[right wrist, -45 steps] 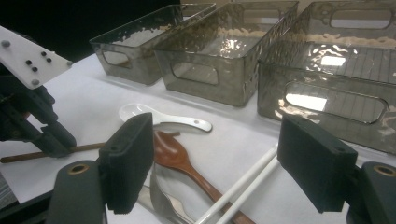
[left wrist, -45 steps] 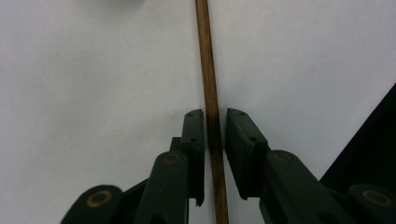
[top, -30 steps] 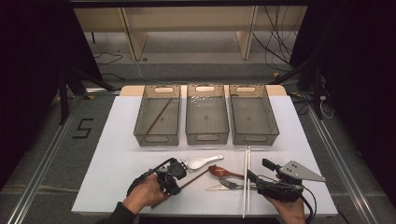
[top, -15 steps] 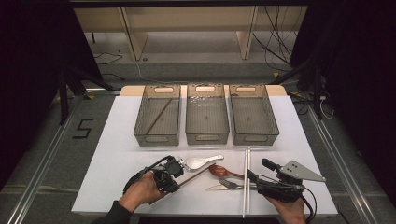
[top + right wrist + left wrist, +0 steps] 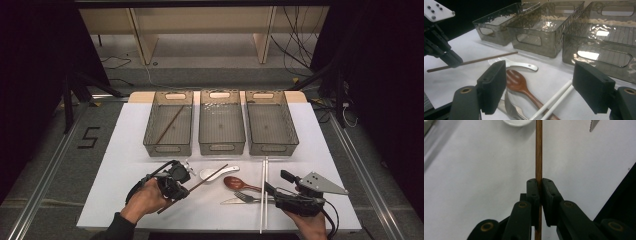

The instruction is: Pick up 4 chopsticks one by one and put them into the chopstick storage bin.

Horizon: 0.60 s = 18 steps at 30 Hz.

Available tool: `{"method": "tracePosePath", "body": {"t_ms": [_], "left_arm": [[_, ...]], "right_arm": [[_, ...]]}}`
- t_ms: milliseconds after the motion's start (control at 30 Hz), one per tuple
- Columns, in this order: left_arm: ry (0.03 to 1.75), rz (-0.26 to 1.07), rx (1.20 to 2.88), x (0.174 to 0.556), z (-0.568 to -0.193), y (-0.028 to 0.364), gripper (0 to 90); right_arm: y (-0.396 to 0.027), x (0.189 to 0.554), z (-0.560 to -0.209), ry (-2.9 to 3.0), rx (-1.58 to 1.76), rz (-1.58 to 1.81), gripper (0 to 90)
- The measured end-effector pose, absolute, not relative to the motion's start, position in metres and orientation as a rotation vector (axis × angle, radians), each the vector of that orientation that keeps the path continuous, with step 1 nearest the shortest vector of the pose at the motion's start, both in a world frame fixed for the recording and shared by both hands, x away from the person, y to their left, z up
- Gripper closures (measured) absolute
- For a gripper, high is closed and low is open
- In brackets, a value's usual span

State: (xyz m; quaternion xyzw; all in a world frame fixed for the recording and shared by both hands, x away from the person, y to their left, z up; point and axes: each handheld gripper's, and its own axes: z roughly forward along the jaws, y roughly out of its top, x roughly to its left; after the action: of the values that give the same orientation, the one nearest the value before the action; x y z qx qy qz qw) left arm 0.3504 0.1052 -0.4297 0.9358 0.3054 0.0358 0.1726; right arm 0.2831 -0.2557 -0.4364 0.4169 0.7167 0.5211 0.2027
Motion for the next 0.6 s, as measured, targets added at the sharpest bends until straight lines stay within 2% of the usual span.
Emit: {"method": "tracePosePath", "body": {"t_ms": [400,600], "left_arm": [[0.948,0.156,2.383,0.369,-0.410,0.136,84.1],[0.998,0.190,2.303,0.382,-0.402,0.153,84.1]], "right_arm": [[-0.256,0.283,-0.437,2.001,1.166,1.458,28.0],[-0.257,0.284,-0.437,1.999,1.172,1.456,28.1]]}}
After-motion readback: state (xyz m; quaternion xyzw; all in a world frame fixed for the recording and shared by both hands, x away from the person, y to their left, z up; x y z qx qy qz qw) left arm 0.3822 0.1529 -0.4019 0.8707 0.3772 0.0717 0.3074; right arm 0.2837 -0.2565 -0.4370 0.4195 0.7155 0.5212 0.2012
